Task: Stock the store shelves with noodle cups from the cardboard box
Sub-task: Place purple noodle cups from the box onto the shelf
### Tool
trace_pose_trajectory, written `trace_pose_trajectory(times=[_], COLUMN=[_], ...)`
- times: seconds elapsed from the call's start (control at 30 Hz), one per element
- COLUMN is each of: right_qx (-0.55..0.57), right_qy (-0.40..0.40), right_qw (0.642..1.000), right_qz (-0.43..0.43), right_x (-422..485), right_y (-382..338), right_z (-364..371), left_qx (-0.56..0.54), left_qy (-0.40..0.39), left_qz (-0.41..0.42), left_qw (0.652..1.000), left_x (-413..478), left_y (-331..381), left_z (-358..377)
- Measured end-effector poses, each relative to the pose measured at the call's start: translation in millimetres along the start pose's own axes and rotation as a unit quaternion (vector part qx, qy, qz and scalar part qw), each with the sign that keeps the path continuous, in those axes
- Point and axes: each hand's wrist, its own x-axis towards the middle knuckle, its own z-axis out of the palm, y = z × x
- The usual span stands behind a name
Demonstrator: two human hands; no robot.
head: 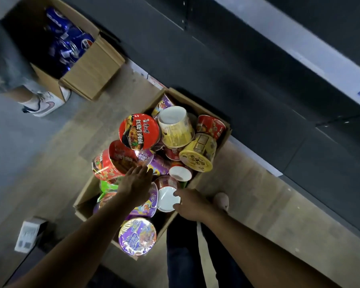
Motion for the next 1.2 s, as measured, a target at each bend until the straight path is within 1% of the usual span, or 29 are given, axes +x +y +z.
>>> trace_pose_trajectory(times=[0.13,0.3,0.47,0.6,0.63,0.73,0.77,0.87,0.93,1.0,1.03,1.07,1.13,1.2], right_qx=[0.014,0.019,0.029,0.046,0.055,0.087,0.095,0.127,0.157,0.186,0.184,0.189,0.185,0.174], right_qy=[0.001,0.001,-0.007,-0.022,-0.019,-0.004,-0.003,-0.007,-0.003,-0.012,-0.008,-0.005,0.01,0.028], right_qw=[1.0,1.0,0.999,0.998,0.997,0.994,0.993,0.987,0.98,0.972,0.972,0.97,0.97,0.972], right_qz=[0.008,0.003,0.013,0.036,0.043,0.067,0.074,0.096,0.121,0.141,0.145,0.154,0.158,0.157], right_x=[19.4,42.3,51.7,60.2,63.7,76.1,81.1,94.9,102.2,109.8,112.5,114.2,118.0,118.4], right_y=[-0.1,-2.2,1.8,6.0,6.4,3.8,2.7,-2.8,-6.6,-8.3,-8.5,-8.8,-6.8,-5.7], right_z=[16.7,40.0,64.4,80.2,83.0,88.5,91.0,99.8,106.7,117.0,120.4,122.1,124.9,125.7], left_qx=[0.003,0.039,0.018,-0.028,-0.03,-0.035,-0.039,-0.028,-0.026,-0.048,-0.043,-0.046,-0.025,-0.028], left_qy=[0.009,-0.038,-0.064,-0.042,-0.025,0.091,0.104,0.102,0.054,0.031,0.034,0.056,0.065,0.05], left_qz=[0.016,0.011,0.001,-0.006,0.005,0.078,0.098,0.136,0.156,0.148,0.144,0.152,0.176,0.168], left_qw=[1.0,0.998,0.998,0.999,0.999,0.992,0.989,0.985,0.986,0.987,0.988,0.986,0.982,0.984], left_x=[12.4,25.0,29.7,31.2,33.6,44.2,47.6,63.9,70.4,74.8,74.7,76.6,78.5,81.9], left_y=[-3.4,-9.2,-19.4,-23.1,-24.0,-21.4,-21.3,-25.3,-24.9,-22.6,-20.5,-19.2,-17.3,-16.7], left_z=[22.5,59.2,95.6,109.0,111.8,116.8,116.7,124.3,122.9,120.0,116.0,112.6,108.6,102.6])
